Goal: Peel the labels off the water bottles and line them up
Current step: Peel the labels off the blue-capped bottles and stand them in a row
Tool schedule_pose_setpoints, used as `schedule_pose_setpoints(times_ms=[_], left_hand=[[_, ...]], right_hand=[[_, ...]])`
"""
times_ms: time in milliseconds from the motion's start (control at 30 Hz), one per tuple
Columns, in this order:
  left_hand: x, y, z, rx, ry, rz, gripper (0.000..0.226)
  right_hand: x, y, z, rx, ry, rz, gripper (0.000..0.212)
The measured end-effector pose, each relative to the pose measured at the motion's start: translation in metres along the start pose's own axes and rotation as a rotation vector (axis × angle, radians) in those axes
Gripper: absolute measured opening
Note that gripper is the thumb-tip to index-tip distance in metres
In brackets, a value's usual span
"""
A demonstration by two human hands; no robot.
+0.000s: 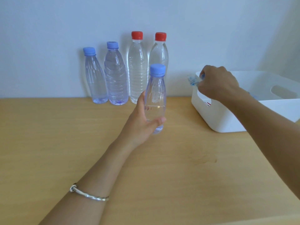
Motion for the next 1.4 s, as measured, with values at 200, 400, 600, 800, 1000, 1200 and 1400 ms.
schedule_pose_setpoints(times_ms=[200,400,600,800,1000,1200,1400], left_hand=[[-0.001,0.001,-0.001,0.018,0.004,-0.012,0.086],[-0.001,0.001,0.000,-0.005,0.002,-0.007,0.085],[-0.001,0.003,0.001,-0.007,-0.002,-0.007,0.086],[-0.001,0.003,0.001,0.007,0.000,0.003,0.088],[0.000,0.004,0.000,0.037,0.007,-0.014,0.095],[-0.002,0.005,-0.005,0.057,0.029,-0.035,0.083],[-0.005,0.003,-0.008,0.114,0.022,-0.072,0.063]], right_hand=[[-0.012,0.002,0.008,0.032,-0.054,-0.073,0.027],[-0.009,0.008,0.015,0.095,-0.163,-0.006,0.048],[-0.003,0.011,0.017,0.064,-0.137,0.039,0.034],[-0.019,-0.007,0.003,-0.013,0.218,-0.180,0.028],[-0.067,-0.046,0.021,0.268,0.249,-0.458,0.025],[-0.078,-0.054,0.074,1.091,-0.461,-0.175,0.031],[-0.092,-0.047,0.117,1.153,-0.657,-0.144,0.056]])
Point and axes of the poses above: each hand's wrist, its own x-axis towards the middle knuckle, its own z-axis out of the palm, y = z × x, the point moved 8 cm from there along x, towards the middle knuckle, and after that the axes turned 14 degrees about z, right-handed, at the moved point
